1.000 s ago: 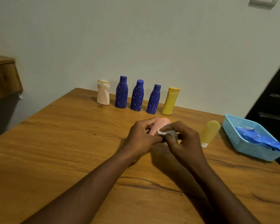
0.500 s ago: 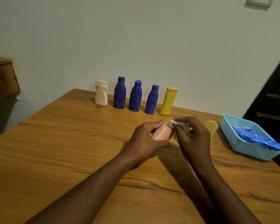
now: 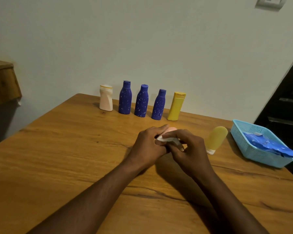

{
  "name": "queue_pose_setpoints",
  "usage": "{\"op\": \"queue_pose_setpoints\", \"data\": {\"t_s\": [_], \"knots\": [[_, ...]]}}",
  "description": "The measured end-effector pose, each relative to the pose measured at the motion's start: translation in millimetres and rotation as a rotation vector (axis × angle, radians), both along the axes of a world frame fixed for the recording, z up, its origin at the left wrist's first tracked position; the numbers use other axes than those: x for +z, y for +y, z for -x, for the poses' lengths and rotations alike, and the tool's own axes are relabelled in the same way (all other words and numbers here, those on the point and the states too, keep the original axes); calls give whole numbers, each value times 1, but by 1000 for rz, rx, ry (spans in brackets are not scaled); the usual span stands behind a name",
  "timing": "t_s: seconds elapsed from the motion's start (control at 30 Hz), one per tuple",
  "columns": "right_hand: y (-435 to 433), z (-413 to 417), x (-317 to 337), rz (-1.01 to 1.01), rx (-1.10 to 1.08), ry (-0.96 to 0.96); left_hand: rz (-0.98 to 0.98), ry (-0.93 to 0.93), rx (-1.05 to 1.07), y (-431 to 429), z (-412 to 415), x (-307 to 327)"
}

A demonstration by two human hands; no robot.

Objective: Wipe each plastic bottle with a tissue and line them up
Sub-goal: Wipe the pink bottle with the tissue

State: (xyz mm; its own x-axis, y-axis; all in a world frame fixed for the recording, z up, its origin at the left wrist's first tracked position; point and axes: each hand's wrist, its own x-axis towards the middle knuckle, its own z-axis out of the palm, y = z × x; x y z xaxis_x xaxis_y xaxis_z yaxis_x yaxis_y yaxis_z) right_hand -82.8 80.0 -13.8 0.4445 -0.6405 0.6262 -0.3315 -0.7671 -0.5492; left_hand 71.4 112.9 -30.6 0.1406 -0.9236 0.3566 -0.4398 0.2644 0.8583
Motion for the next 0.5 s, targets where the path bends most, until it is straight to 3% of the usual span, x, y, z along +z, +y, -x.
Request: {"op": "queue_pose_setpoints", "data": {"t_s": [0.2,0.5], "knots": [[0,1,0,4,14,47,-9,-8,-4,-2,0,-1],[-14,14,2,-29,-275,-164,23,-10,40,2,5,2]]}}
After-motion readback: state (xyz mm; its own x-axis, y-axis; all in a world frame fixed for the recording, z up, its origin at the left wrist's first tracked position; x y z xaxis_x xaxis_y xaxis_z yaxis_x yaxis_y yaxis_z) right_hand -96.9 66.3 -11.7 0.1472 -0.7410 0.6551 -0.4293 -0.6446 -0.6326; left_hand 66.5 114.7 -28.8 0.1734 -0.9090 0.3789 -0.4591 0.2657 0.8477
